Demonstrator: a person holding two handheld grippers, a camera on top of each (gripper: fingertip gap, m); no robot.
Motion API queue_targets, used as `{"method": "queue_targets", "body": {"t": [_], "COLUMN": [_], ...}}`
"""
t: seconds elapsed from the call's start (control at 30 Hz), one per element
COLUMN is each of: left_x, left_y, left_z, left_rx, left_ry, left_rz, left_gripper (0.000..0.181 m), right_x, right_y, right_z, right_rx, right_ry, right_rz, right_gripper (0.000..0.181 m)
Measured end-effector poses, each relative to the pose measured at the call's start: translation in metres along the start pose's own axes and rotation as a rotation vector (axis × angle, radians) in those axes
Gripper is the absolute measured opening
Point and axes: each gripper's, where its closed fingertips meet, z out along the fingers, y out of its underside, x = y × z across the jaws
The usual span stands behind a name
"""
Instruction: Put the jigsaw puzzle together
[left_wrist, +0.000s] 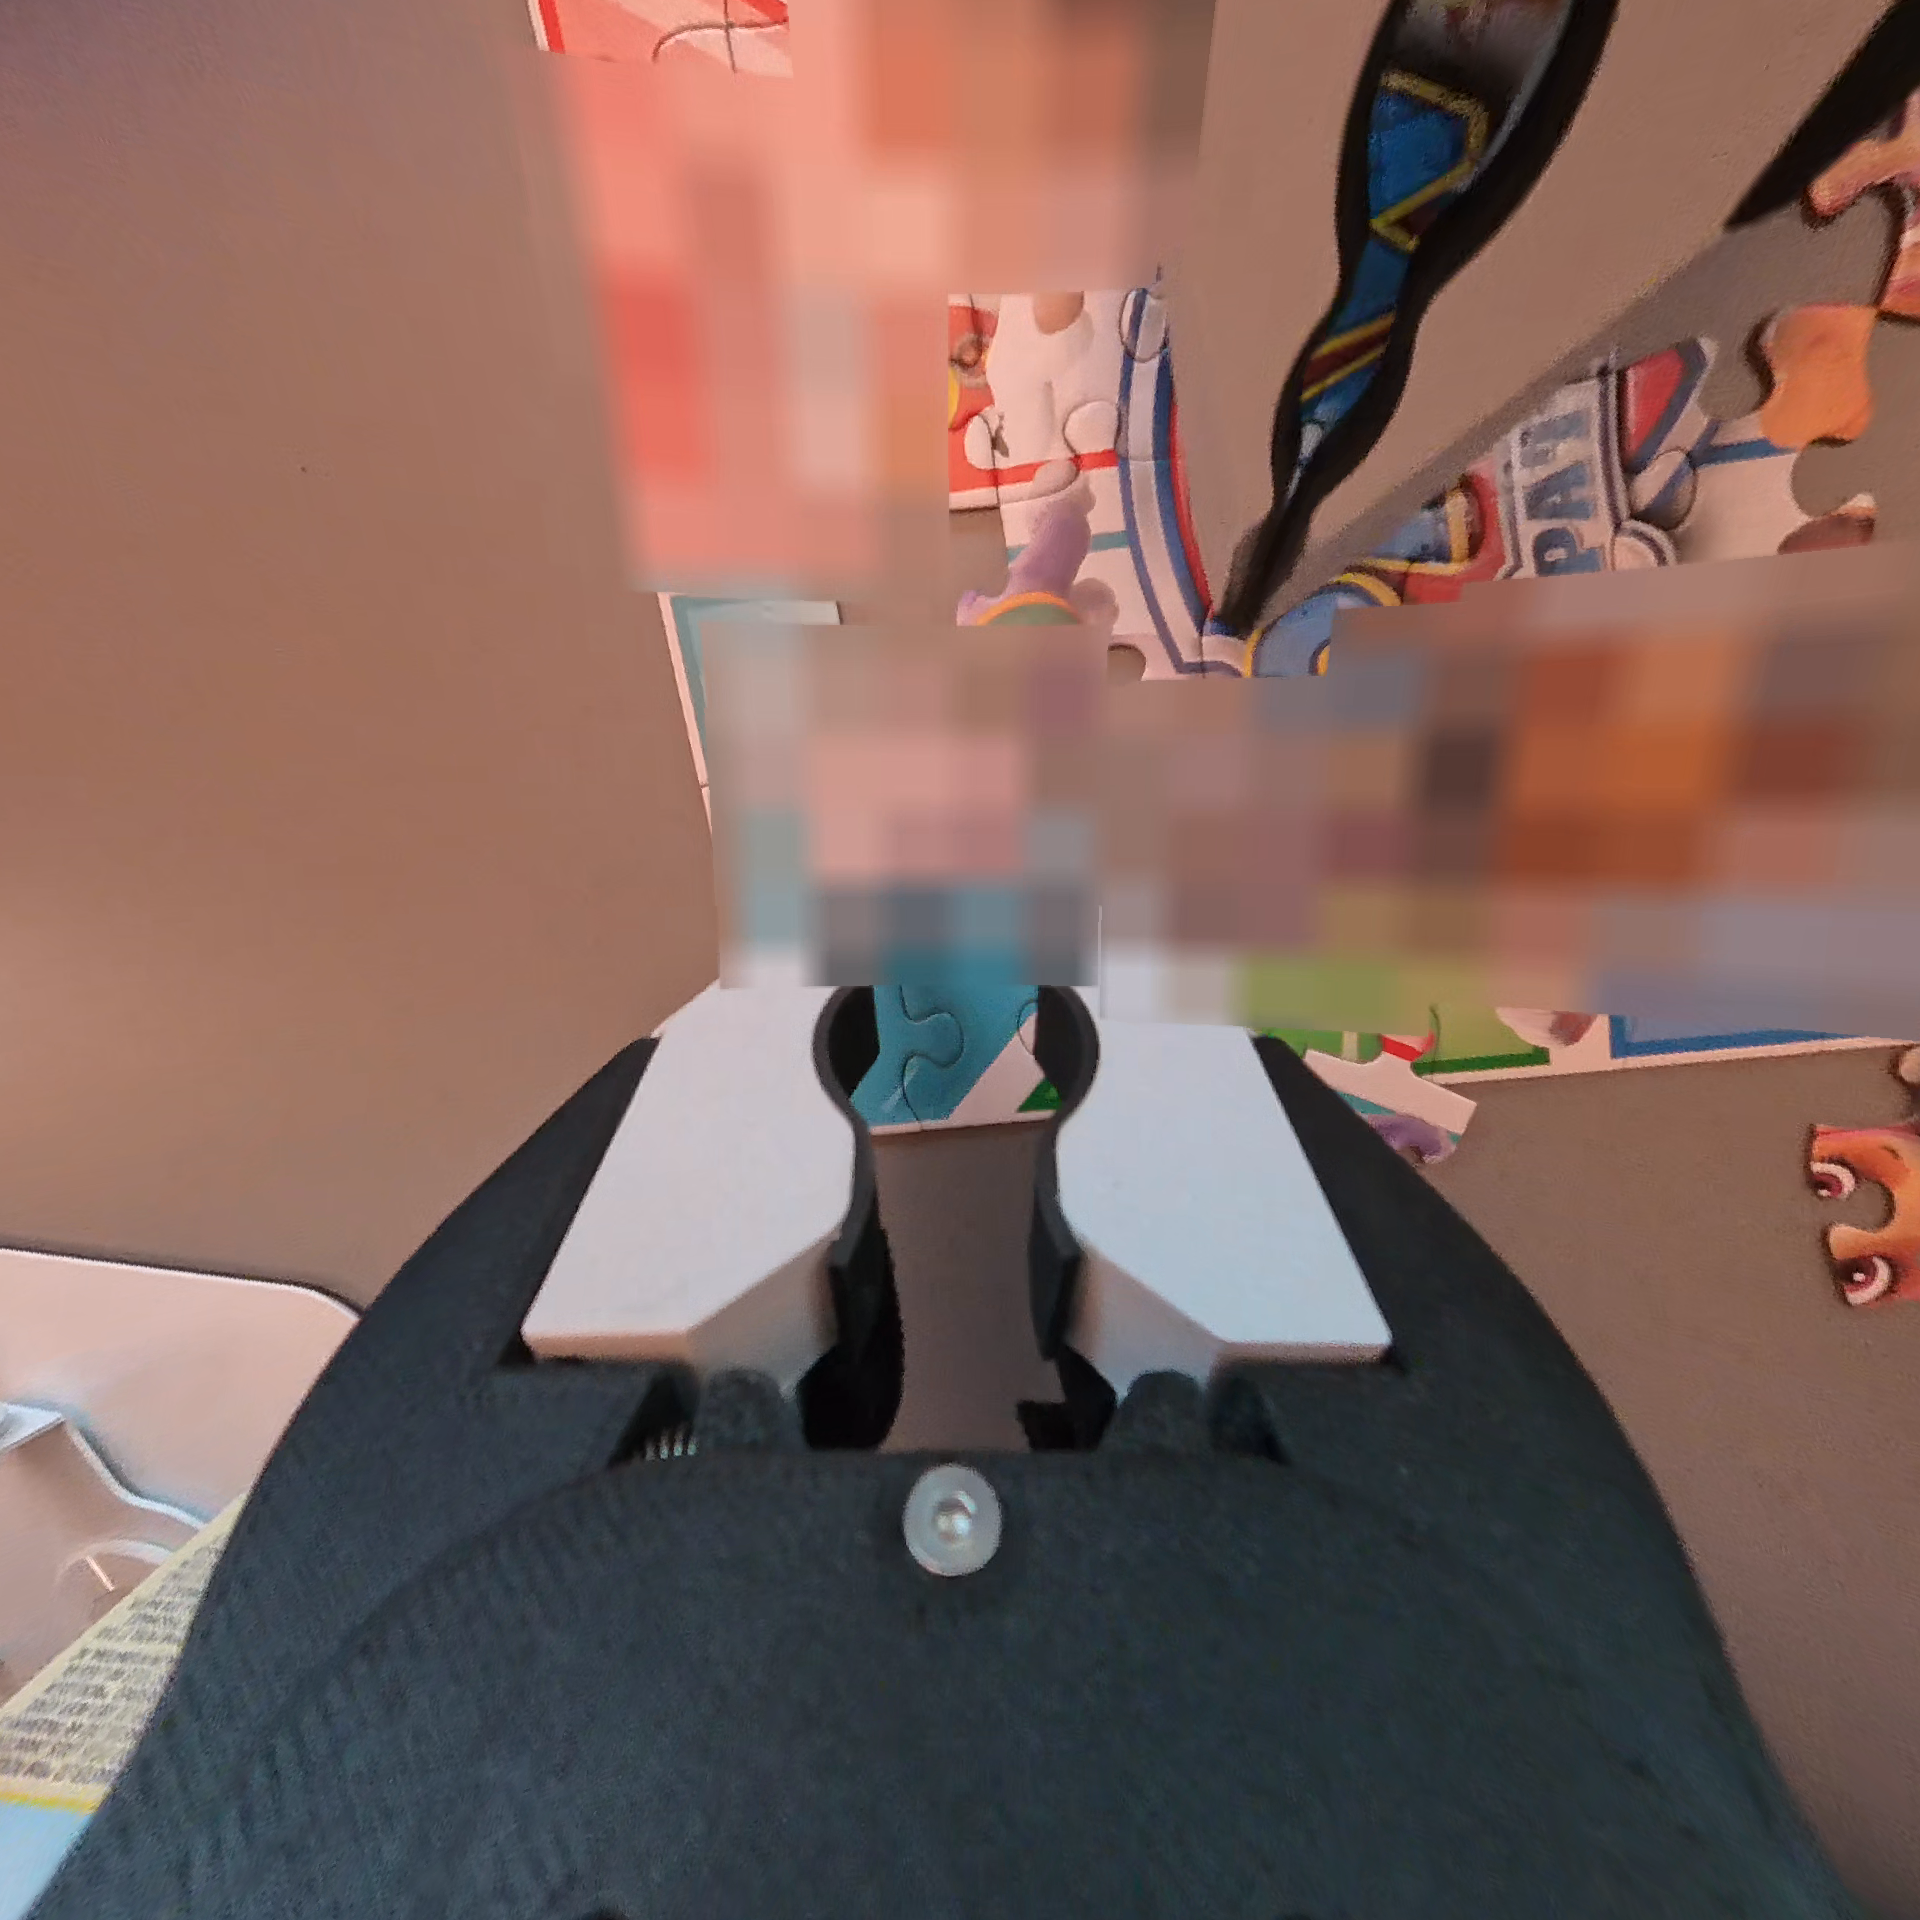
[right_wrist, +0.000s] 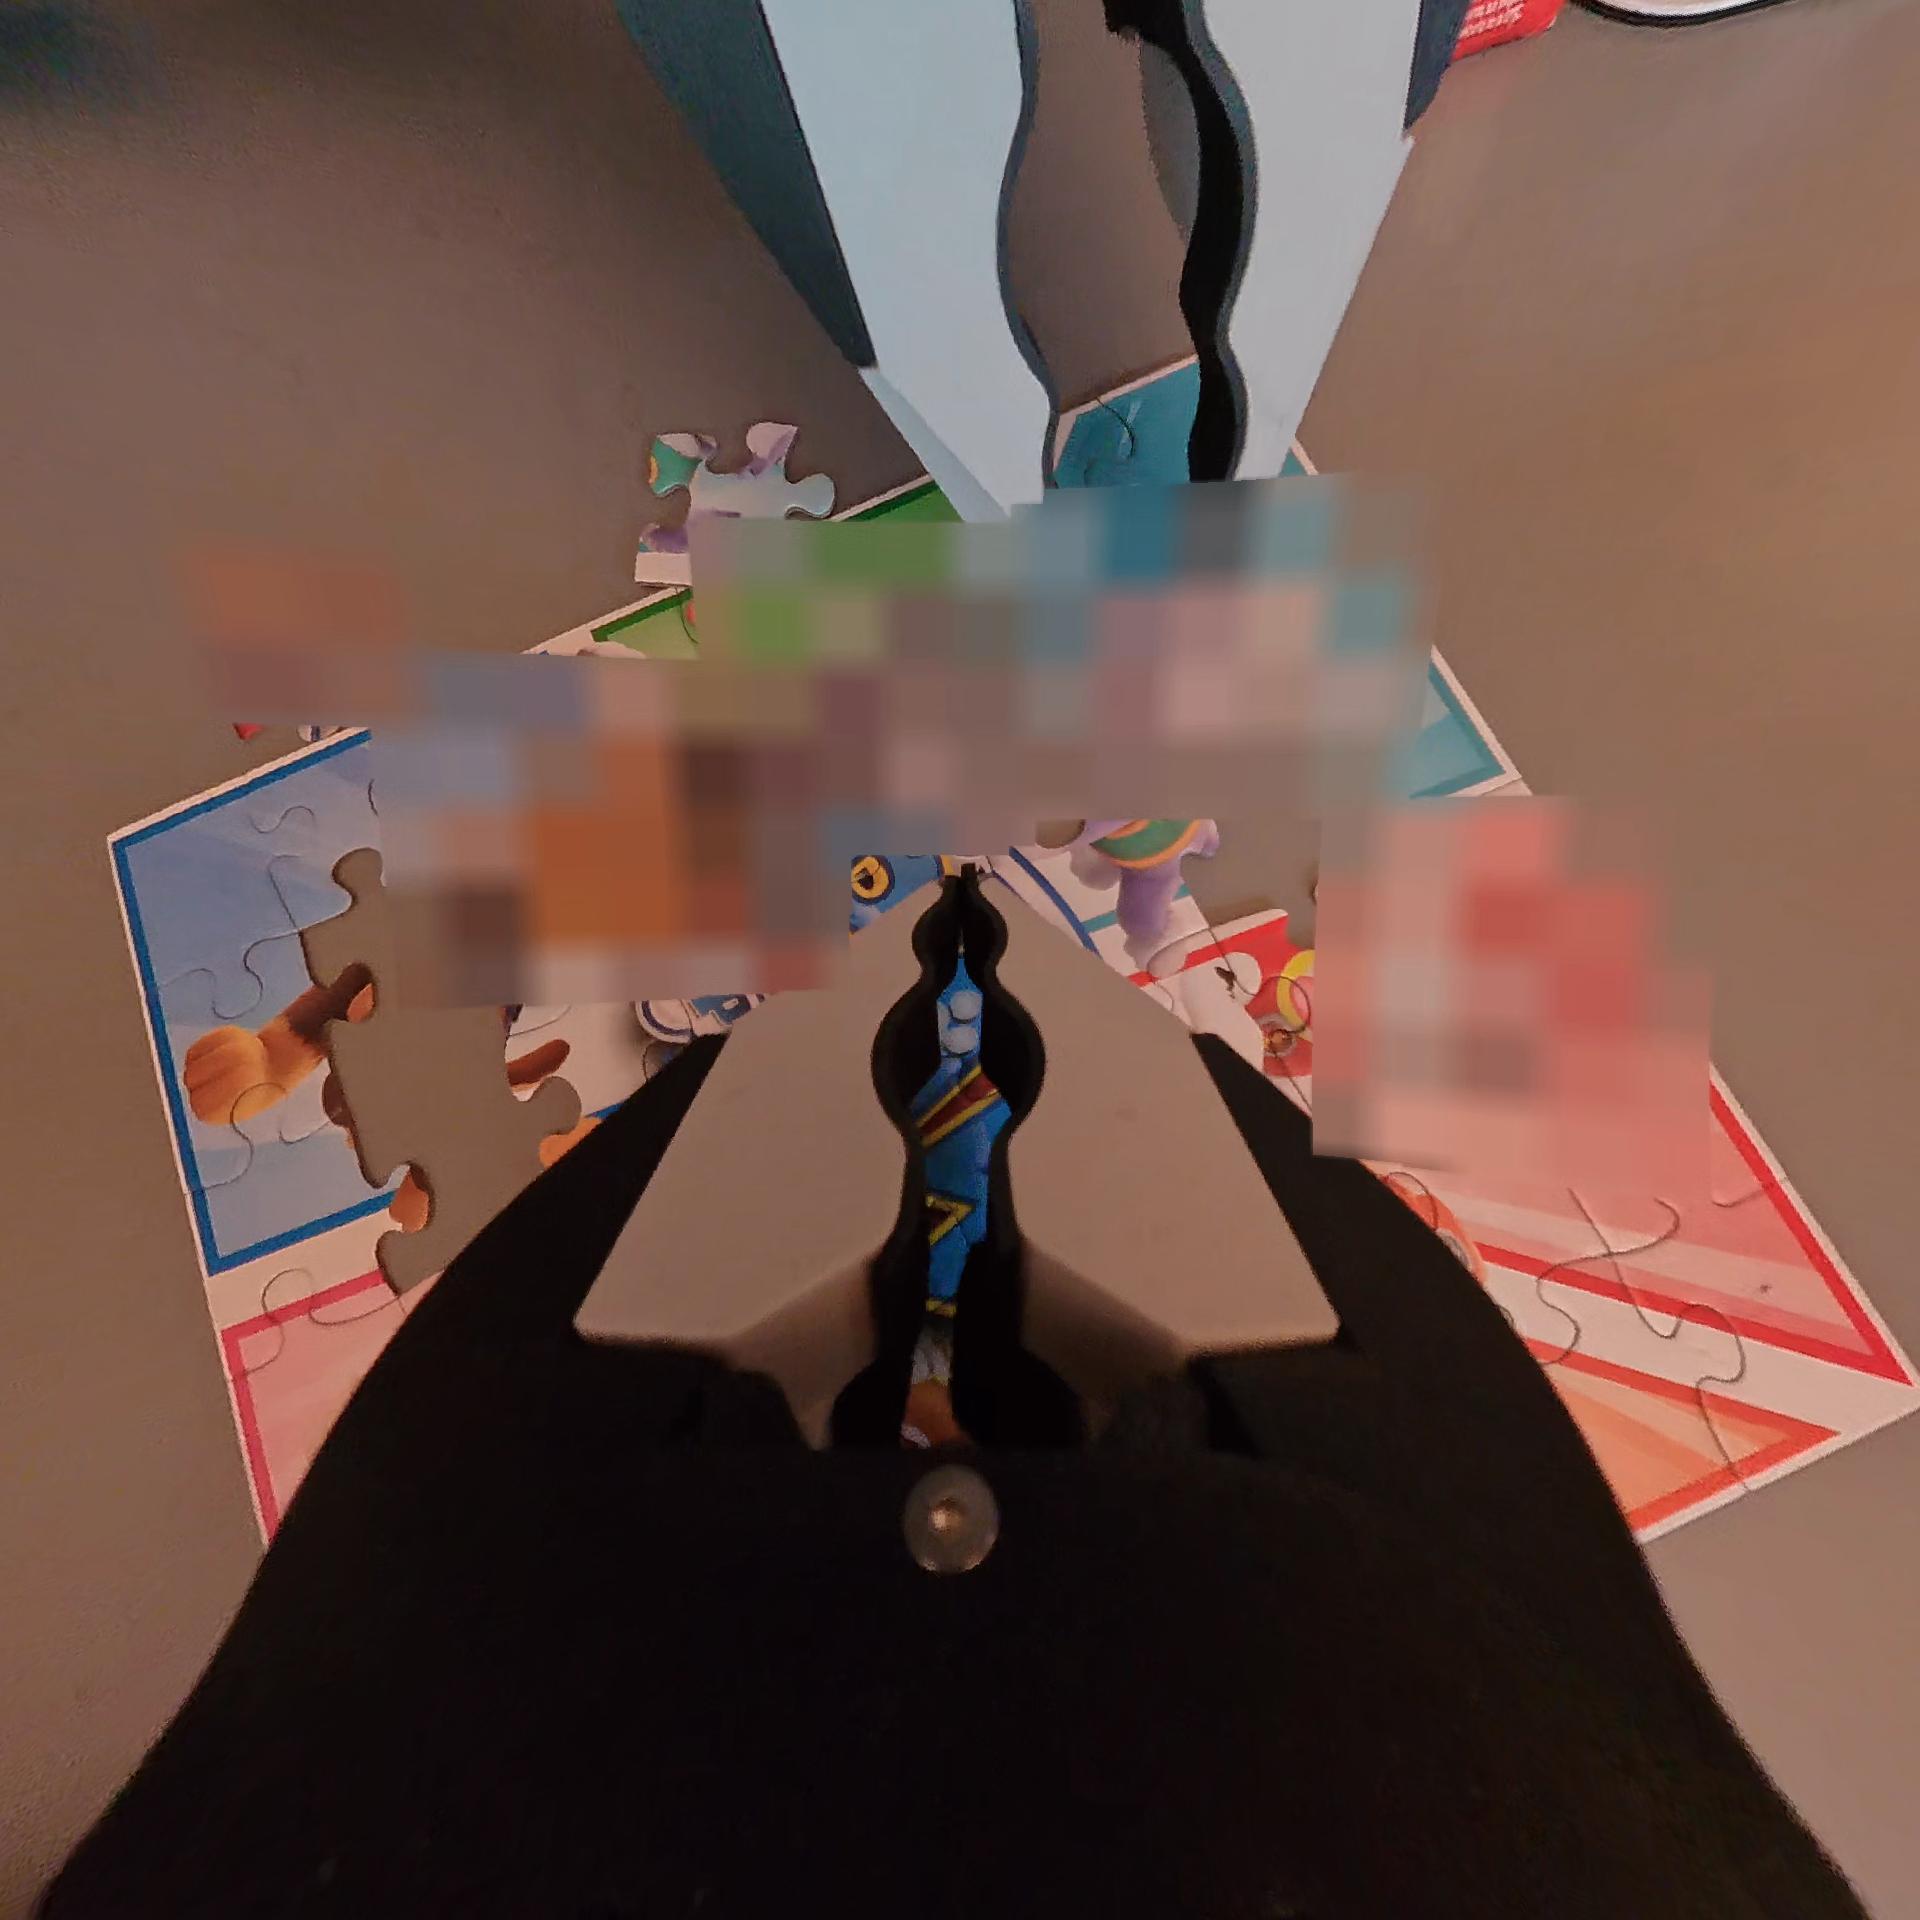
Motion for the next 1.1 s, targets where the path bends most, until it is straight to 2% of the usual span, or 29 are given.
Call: {"method": "queue_targets", "body": {"t": [0.03, 0.13, 0.2, 0.47, 0.57, 0.67, 0.73, 0.83, 0.97, 1.07, 1.1], "left_x": [0.001, 0.001, 0.0, 0.007, 0.021, 0.043, 0.061, 0.072, 0.075, 0.076, 0.077], "left_y": [-0.002, -0.006, -0.007, 0.002, 0.018, 0.038, 0.048, 0.062, 0.056, 0.051, 0.05], "left_z": [-0.001, -0.003, -0.003, -0.026, -0.036, -0.04, -0.038, -0.028, -0.027, -0.026, -0.025], "left_rx": [0.015, 0.042, 0.051, 0.069, 0.049, 0.028, 0.028, -0.006, 0.056, 0.077, 0.09], "left_ry": [-0.002, -0.017, -0.025, -0.058, -0.033, 0.041, 0.113, 0.13, 0.118, 0.098, 0.093], "left_rz": [0.004, -0.01, -0.018, -0.046, -0.042, -0.037, -0.031, -0.026, -0.048, -0.065, -0.062], "left_gripper": [0.023, 0.022, 0.021, 0.023, 0.028, 0.034, 0.039, 0.053, 0.044, 0.022, 0.021], "right_x": [0.004, 0.019, 0.023, 0.03, 0.033, 0.034, 0.036, 0.036, 0.036, 0.036, 0.037], "right_y": [-0.001, -0.006, 0.007, 0.007, 0.01, -0.006, -0.01, -0.009, -0.006, -0.007, -0.007], "right_z": [-0.003, -0.017, -0.01, -0.008, -0.013, -0.026, -0.031, -0.031, -0.029, -0.03, -0.032], "right_rx": [0.009, 0.065, -0.01, -0.01, -0.028, 0.076, 0.106, 0.107, 0.097, 0.103, 0.111], "right_ry": [0.012, 0.076, 0.099, 0.142, 0.162, 0.152, 0.159, 0.159, 0.151, 0.149, 0.152], "right_rz": [0.012, 0.056, 0.062, 0.063, 0.05, 0.083, 0.084, 0.086, 0.089, 0.09, 0.091], "right_gripper": [0.0, 0.0, 0.0, 0.0, 0.0, 0.0, 0.0, 0.0, 0.0, 0.0, 0.0]}}
